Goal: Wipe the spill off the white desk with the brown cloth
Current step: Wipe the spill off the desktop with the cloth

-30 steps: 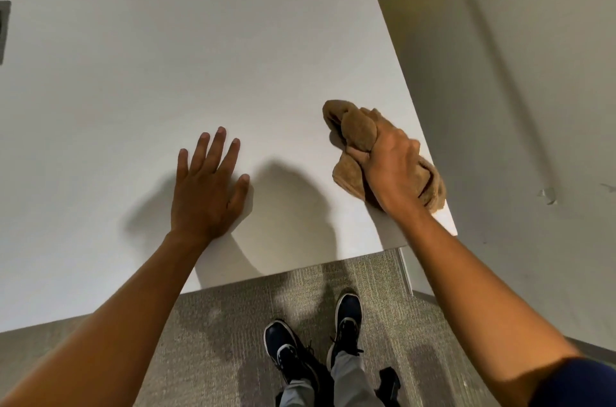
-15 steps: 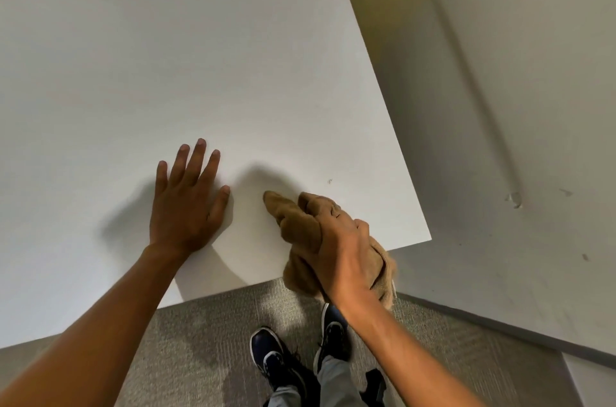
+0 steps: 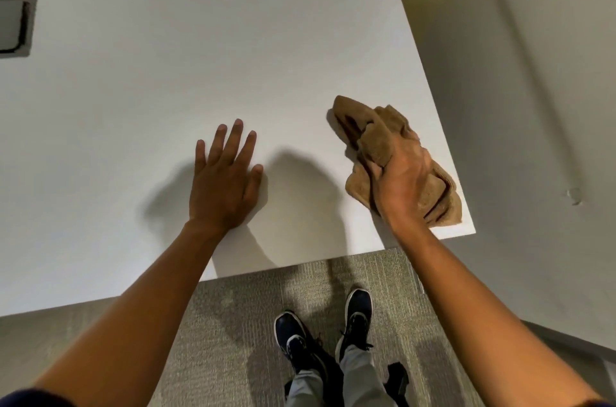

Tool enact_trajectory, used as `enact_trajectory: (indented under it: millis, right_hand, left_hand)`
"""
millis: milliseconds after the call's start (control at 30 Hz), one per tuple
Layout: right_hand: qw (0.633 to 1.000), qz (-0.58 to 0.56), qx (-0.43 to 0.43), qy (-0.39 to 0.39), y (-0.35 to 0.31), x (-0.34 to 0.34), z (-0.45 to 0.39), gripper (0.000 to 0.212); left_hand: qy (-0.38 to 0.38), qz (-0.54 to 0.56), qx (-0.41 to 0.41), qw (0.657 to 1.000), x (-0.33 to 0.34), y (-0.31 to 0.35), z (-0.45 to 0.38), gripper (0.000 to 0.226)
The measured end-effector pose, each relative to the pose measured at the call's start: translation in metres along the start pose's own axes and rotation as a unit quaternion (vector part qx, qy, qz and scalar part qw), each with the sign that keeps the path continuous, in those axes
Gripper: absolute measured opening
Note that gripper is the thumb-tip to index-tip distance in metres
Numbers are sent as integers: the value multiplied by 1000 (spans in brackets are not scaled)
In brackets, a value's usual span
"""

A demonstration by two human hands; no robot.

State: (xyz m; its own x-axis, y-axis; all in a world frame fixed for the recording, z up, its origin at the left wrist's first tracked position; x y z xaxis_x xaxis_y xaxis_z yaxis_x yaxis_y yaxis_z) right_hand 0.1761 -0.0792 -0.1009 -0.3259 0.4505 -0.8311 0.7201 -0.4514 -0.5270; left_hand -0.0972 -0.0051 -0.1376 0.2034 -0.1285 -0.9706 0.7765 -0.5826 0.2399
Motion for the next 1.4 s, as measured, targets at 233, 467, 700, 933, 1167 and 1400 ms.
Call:
enact_trajectory:
  millis: [233,467,700,933,1167,1400]
  right_hand:
    - [989,-36,-96,-106,-79,30,114,18]
    - [973,-24,-198,-113,-82,32,190,8]
    - [955,27,-264,-135,-20,-8,160,10]
    - [983,143,-103,-46,93,-59,71,46]
    - [997,60,45,2,112,-61,37,51]
    - [994,100,-14,33,87,-44,46,62]
  left_hand:
    - [1,37,11,999,-6,-1,-4,65]
    - [39,75,40,996,-4,-8,3,55]
    - [8,52,41,998,-8,-2,4,58]
    - [-17,31,32,999,-7,-3,-1,59]
    - [-18,0,31,999,-6,1,-2,61]
    - [-53,-62,102,991,0,32,-32,60]
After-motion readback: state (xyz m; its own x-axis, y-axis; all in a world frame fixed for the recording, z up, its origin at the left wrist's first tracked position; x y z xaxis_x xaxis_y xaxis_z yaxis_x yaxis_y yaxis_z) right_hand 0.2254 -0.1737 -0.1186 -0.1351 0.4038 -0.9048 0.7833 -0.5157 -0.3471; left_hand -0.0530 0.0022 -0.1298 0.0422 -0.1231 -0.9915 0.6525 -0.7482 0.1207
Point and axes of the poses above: each hand's wrist, its own z-axis away from the middle knuckle, its own x-axis out of the palm, y = z × x, the point moved 5 cm from there along -z, towards the middle knuckle, and after that the axes turned 10 degrees about x, right-handed, at the moved point
